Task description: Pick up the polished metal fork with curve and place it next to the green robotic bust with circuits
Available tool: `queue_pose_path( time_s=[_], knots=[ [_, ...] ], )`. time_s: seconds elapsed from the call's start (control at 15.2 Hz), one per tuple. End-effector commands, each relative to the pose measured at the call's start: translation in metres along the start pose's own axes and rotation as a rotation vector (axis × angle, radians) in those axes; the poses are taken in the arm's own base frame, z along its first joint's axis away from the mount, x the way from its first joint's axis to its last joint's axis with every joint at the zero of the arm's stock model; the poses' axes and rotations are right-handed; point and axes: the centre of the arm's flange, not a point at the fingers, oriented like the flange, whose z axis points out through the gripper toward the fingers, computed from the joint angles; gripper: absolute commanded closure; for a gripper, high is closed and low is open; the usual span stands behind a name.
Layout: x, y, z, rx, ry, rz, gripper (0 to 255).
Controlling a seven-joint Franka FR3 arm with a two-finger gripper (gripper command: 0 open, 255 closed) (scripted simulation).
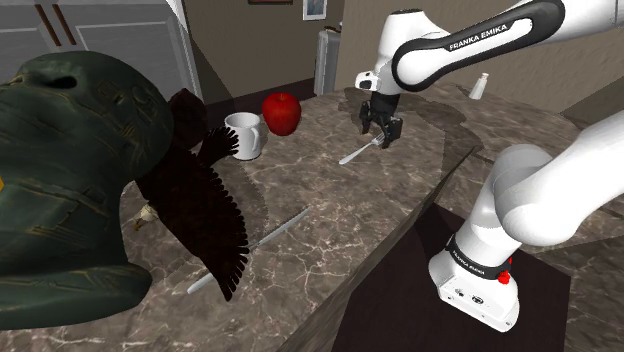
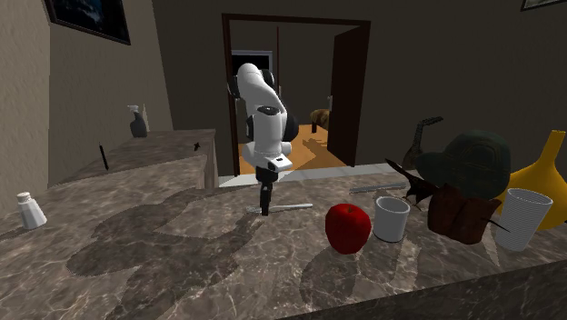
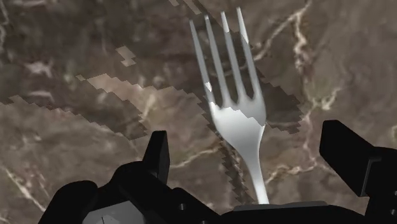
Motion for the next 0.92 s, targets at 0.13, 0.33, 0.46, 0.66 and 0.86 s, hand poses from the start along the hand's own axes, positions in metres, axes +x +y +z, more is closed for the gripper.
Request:
queue_pose_path(
  time_s=[0.13, 0.33, 0.46, 0.66, 0.86],
  knots=[
    [0.000, 0.000, 0.000, 0.000, 0.000, 0.000, 255],
    [0.000, 0.000, 0.000, 0.000, 0.000, 0.000, 255],
    [0.000, 0.000, 0.000, 0.000, 0.000, 0.000, 255],
    [0.000, 0.000, -0.005, 0.000, 0.000, 0.000, 255],
    [-0.001, 0.000, -0.021, 0.000, 0.000, 0.000, 255]
  ],
)
